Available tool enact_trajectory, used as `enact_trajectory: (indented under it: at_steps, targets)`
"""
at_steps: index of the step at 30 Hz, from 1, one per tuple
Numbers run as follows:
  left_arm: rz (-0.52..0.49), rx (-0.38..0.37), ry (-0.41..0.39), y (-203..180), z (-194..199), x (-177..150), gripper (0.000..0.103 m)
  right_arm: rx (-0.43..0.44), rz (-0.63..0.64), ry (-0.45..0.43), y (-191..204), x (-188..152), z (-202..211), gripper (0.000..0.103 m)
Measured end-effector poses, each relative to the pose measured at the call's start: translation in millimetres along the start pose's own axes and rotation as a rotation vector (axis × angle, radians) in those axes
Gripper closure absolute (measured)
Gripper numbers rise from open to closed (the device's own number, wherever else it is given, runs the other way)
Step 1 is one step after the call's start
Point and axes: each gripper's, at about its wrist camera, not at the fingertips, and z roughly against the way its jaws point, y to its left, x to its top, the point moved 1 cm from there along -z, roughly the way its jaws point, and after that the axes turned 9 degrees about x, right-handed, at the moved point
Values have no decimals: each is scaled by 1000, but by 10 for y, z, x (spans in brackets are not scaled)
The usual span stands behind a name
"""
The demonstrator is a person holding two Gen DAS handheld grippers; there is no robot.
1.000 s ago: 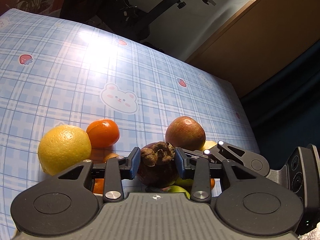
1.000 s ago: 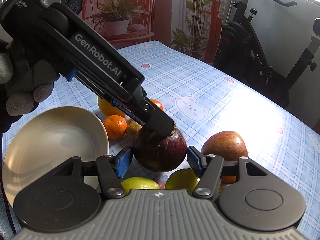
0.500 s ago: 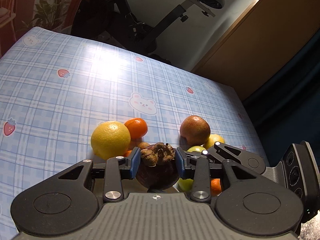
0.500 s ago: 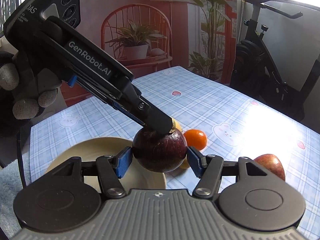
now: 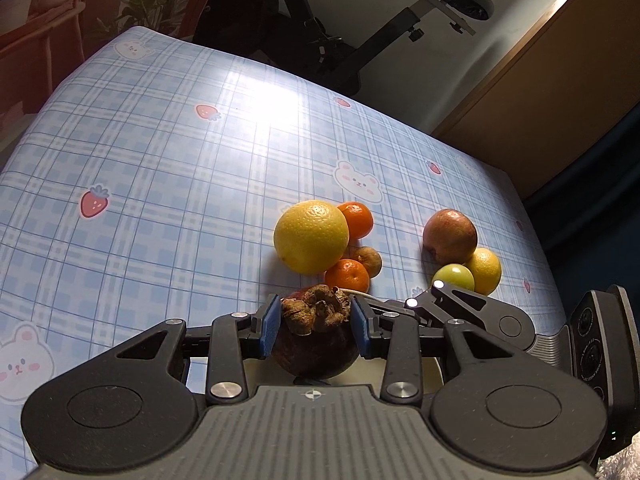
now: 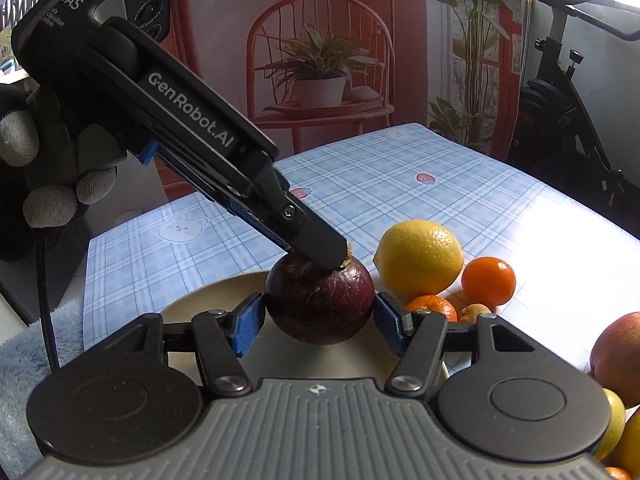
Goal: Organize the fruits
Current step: 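Carry the mangosteen onto the cream plate and open the left tool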
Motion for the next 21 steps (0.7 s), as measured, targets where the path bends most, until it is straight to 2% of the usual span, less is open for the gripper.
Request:
enact_trajectory:
  at_steps: [8, 12, 16, 18, 19, 21]
  targets:
    - [-43, 26, -4, -83, -87, -85, 62, -1, -12, 4, 12, -91, -45, 40]
    - [-59, 32, -4, -117, -100, -117, 56, -1, -41, 6, 1, -106, -3, 40]
    - [-60, 41, -7, -139, -100, -129, 56, -4, -75, 6, -14, -137, 68, 40]
    - [-53, 41, -8, -134, -104, -127, 55, -4, -88, 3, -24, -148, 96, 42]
    - [-52, 42, -9, -136, -105, -128, 55, 8, -95, 0, -28, -155, 115, 47]
    - [-54, 47, -11, -145, -107, -130, 55, 9, -91, 0, -21, -156, 116, 48]
